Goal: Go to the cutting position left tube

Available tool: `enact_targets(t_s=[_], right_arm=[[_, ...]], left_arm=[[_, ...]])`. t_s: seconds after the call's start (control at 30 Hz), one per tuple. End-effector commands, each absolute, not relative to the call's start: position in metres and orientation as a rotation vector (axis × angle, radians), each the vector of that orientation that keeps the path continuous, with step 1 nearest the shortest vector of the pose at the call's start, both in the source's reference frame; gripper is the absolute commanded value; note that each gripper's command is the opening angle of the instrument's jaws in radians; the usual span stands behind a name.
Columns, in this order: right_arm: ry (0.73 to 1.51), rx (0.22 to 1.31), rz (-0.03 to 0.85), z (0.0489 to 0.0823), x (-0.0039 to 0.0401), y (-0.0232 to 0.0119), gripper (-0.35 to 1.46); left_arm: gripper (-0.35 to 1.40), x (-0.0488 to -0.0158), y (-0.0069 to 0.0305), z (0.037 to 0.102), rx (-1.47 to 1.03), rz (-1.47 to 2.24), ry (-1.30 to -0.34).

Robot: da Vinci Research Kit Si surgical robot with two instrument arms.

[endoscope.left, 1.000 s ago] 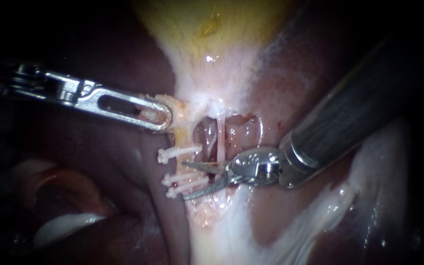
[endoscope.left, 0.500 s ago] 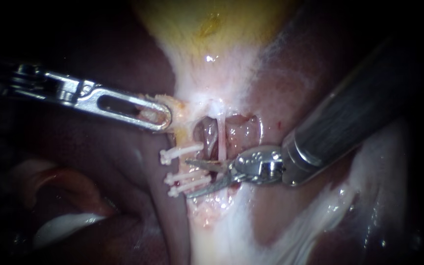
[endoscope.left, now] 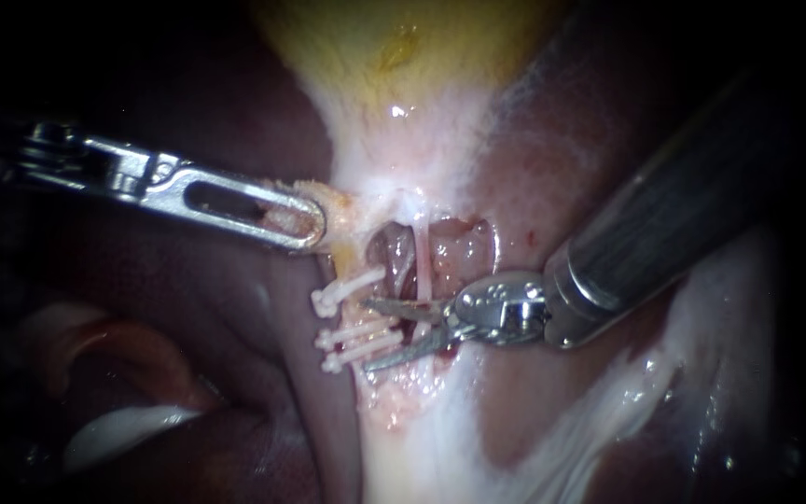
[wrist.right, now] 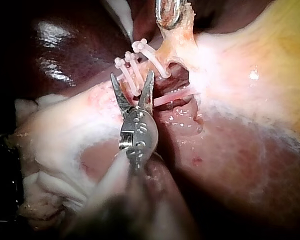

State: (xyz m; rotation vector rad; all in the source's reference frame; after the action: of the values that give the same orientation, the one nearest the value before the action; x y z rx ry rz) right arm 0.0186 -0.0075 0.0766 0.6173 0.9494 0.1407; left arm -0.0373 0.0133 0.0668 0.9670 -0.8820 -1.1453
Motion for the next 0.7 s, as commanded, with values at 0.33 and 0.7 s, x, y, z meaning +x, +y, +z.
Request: enact_targets(t_s=[0.33, 0.7], right_arm=[[0.949, 0.616, 0.144, 0.0765, 0.0183, -0.0070, 1.32], [0.962, 0.621, 0.144, 0.0761, 0.0191, -0.0073, 1.32]], left_arm=[[-0.35, -0.0372, 0.0133, 0.0668, 0.967, -1.145, -0.882], [-0.35, -0.0373, 0.0133, 0.0668, 0.967, -1.145, -0.882]])
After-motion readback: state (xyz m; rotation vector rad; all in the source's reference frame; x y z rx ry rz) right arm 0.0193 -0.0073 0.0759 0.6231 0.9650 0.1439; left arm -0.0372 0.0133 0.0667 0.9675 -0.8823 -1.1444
